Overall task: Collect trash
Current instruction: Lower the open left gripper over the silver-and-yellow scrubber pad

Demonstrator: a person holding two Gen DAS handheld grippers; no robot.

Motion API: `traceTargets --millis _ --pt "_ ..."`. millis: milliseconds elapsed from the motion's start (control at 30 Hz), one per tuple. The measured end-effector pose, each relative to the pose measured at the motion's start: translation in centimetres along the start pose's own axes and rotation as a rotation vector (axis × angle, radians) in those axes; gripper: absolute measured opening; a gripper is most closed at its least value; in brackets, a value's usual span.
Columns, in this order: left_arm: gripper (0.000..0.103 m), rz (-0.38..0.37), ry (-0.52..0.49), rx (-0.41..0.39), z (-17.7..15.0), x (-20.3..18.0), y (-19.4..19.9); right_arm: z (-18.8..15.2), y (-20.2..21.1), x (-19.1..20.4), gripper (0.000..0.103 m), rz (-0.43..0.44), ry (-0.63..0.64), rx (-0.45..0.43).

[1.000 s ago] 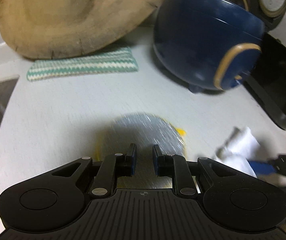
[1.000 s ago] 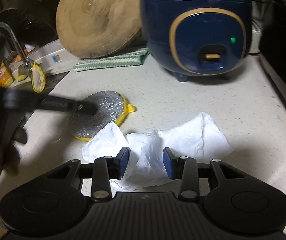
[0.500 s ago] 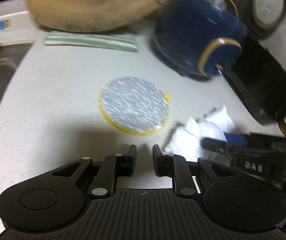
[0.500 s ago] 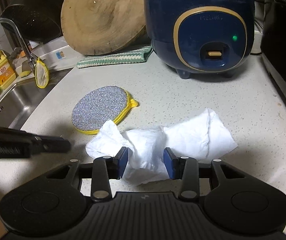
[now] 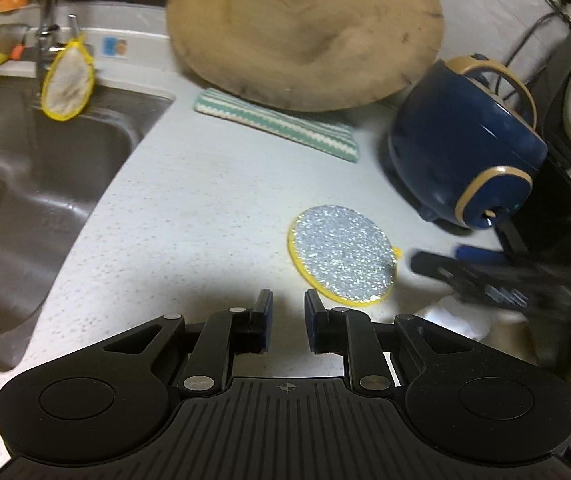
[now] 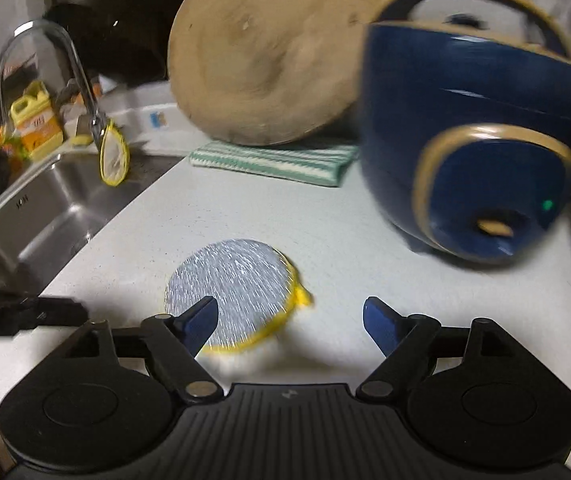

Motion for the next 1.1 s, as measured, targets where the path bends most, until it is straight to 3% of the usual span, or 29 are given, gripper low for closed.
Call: traceTargets --millis 267,300,333,400,533,700,800,867,1100 --pt "0.02 0.021 -0.002 -0.005 -0.3 0.1 1.1 1.2 -6.8 1.1 0.08 -0.014 0.047 0.078" --pt "0.02 0.02 -0.003 -0.005 -0.3 0.1 1.2 1.1 -6.9 1.2 0.077 0.014 0.021 0.084" --pt "0.02 0.018 -0.003 -0.005 -0.4 0.1 1.3 0.9 -6.8 1.5 0.062 0.057 -0.003 0.098" --pt "0.02 0.013 -0.006 -0.002 -0.3 0.2 1.3 0.5 -6.1 2.6 0.043 0.123 -0.004 0.115" --pt "0.02 -0.014 -0.006 0.0 -0.2 0.2 1.1 -1.1 -3.5 4.8 0.027 0.177 0.062 0.123" --pt "0.02 -0.057 0.016 0.022 -0.4 0.8 0.1 -3.6 -0.1 6.1 0.025 0.206 0.104 0.123" --pt "0.02 -0.059 0.013 0.063 -1.1 0.8 -1.2 -4.4 0.9 5.6 0.027 0.121 0.135 0.09" --pt "0.02 -0.041 0.006 0.075 -1.3 0.9 -1.9 -4.9 1.1 5.5 0.036 0.086 0.152 0.073" --pt "0.02 -0.01 0.0 0.089 -1.3 1.2 -3.5 -6.3 1.4 4.7 0.04 0.105 0.046 0.06"
Point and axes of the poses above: each gripper's, at about its wrist camera, not at the fingertips, and y roughly against the way its jaws point, x to its left, z to its top, the point moved 8 cm from there along -y, roughly the way its jaws point, and after that the axes turned 1 degree about -x, right-handed, at the moved point
